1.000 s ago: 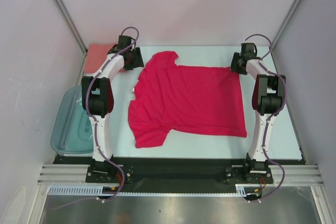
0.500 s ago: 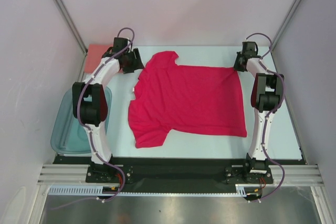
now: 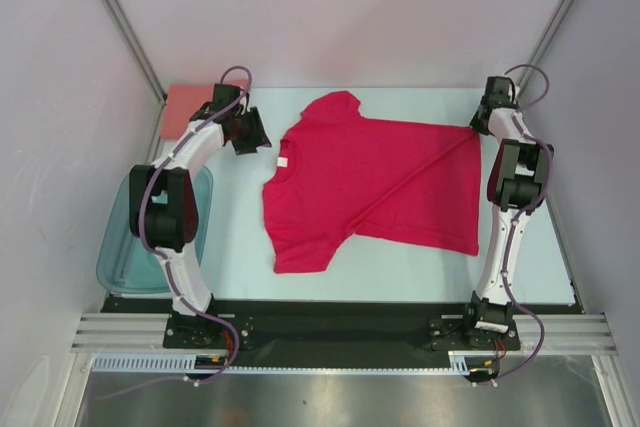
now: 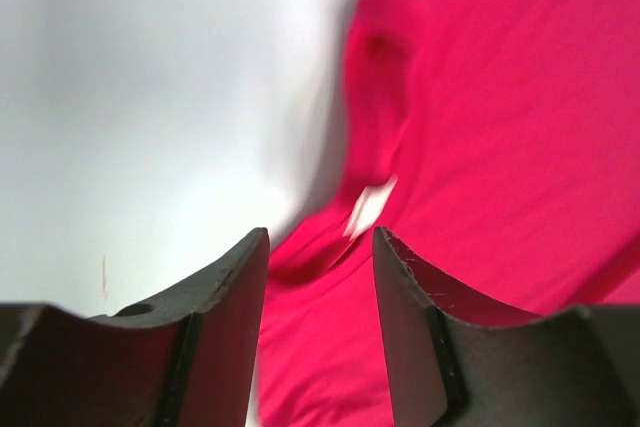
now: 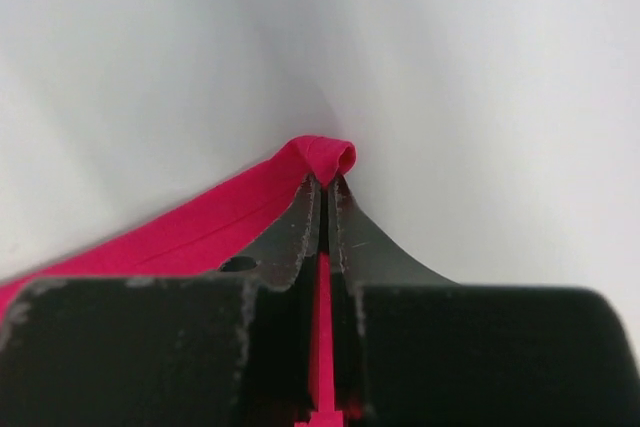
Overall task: Fold and stack the t-shirts
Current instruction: Flatten the tshirt out
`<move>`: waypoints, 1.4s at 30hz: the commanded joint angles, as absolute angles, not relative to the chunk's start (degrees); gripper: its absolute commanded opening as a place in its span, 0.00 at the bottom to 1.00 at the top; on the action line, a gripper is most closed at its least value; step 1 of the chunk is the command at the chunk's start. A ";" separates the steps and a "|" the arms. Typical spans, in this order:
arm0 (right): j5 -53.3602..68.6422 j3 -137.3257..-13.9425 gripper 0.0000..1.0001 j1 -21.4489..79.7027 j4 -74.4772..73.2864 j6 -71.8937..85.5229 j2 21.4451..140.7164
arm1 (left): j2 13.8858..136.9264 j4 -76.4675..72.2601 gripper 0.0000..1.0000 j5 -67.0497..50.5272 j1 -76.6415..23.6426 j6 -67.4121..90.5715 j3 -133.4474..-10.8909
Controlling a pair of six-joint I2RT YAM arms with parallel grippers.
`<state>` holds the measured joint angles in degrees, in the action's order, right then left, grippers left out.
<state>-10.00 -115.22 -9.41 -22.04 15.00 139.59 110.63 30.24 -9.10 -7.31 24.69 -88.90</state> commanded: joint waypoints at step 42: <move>-2.82 -54.51 0.75 -16.78 -37.44 31.54 77.63 | 112.68 27.25 0.00 -11.88 -7.03 28.47 -74.53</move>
